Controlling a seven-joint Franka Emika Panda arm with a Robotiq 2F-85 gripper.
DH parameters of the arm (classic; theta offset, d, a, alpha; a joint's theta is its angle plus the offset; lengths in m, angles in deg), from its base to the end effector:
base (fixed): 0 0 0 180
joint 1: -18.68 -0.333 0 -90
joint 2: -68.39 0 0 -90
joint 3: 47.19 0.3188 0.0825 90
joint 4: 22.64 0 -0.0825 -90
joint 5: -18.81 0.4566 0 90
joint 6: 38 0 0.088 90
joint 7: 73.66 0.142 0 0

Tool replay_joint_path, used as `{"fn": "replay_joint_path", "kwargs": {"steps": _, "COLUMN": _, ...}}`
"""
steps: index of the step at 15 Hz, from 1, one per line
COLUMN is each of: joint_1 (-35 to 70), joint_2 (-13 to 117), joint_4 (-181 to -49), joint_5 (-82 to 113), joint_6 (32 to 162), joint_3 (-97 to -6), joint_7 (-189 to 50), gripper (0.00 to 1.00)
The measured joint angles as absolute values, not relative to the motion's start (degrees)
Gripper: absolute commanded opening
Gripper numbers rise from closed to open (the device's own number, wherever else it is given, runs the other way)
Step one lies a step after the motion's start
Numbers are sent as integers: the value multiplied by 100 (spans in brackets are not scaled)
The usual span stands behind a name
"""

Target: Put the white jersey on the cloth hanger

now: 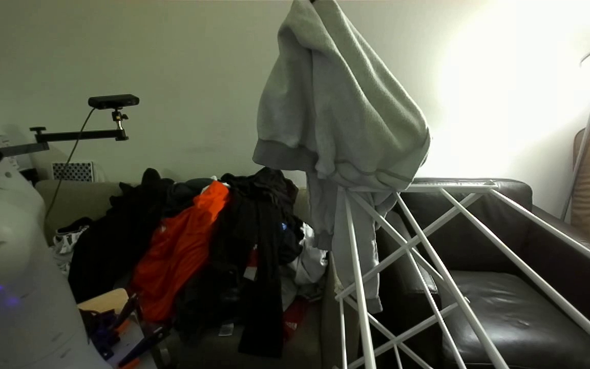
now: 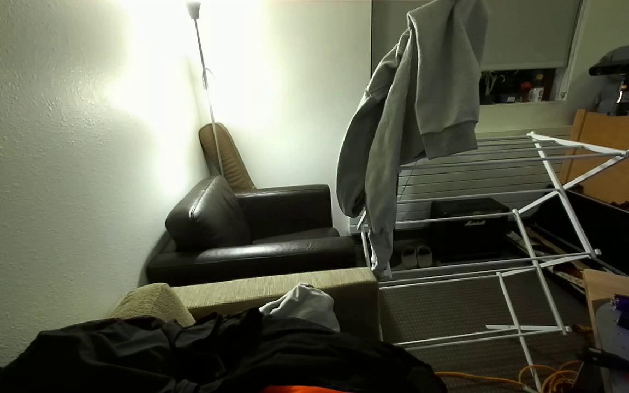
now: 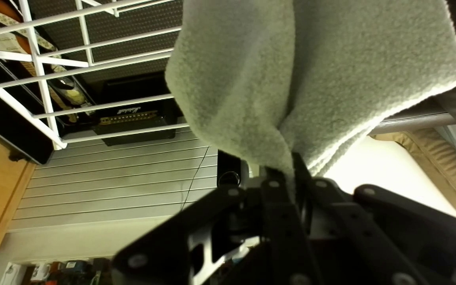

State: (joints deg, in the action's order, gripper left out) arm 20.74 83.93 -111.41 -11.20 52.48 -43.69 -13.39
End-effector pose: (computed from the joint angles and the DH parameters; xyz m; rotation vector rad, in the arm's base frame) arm 0.5297 -0.0512 0.7824 2.3296 -1.4337 0.7450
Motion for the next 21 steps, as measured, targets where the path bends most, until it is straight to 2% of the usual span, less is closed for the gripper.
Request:
{"fn": "replay_joint_path", "kwargs": {"steps": 1, "joint_1": 2074, "joint_2": 8393, "joint_4": -11141, "joint_5": -1120, "joint_6": 5248, "joint_3": -4367, "joint_7": -1338, "gripper": 3}}
{"fn": "replay_joint_path", "kwargs": {"steps": 2, "joint_1": 2074, "joint_2": 8393, "joint_4": -11141, "joint_5": -1120, "joint_6": 5246, "joint_3": -4367, "joint_7": -1338, "gripper": 9}}
{"fn": "replay_joint_path", "kwargs": {"steps": 18, "joint_1": 2074, "joint_2": 8356, "joint_4": -11141, "joint_5": -1117, "joint_6": 5246, "joint_3": -4365, "joint_7": -1338, "gripper": 9}}
{"fn": "replay_joint_path", "kwargs": {"steps": 19, "joint_1": 2074, "joint_2": 8356, "joint_4": -11141, "joint_5": -1117, "joint_6": 5246, "joint_3": -4365, "joint_7": -1338, "gripper": 3}}
{"fn": "replay_joint_path", "kwargs": {"steps": 21, "joint_1": 2074, "joint_2": 8352, "joint_4": -11141, "joint_5": -1117, "joint_6": 5246, "joint_3": -4365, "joint_7": -1338, "gripper": 3}}
